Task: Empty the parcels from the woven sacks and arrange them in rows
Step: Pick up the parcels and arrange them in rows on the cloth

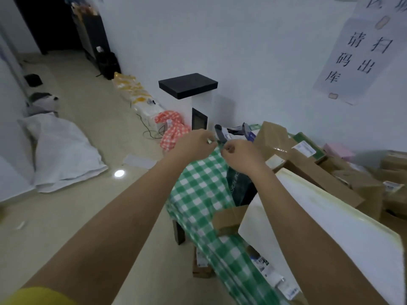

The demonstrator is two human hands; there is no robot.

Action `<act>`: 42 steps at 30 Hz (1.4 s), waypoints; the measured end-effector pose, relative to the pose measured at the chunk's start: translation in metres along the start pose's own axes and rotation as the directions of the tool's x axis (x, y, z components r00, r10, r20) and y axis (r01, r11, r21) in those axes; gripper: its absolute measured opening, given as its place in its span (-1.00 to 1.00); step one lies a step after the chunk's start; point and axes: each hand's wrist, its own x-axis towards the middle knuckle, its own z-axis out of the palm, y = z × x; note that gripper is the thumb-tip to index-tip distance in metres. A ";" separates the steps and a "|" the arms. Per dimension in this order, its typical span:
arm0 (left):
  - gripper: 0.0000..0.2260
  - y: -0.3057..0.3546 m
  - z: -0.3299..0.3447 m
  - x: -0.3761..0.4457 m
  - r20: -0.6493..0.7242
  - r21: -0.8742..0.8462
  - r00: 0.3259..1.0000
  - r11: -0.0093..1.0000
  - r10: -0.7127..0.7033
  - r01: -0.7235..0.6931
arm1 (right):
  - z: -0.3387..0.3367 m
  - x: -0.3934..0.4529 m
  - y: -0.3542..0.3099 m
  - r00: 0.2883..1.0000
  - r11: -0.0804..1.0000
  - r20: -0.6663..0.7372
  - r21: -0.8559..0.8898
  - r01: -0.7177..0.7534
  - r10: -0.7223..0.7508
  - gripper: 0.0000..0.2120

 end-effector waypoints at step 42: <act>-0.77 -0.244 0.139 0.451 0.431 -0.233 0.873 0.963 0.229 -0.137 | 0.207 0.398 0.121 0.488 0.497 -0.101 0.229 -0.837 0.867 -0.42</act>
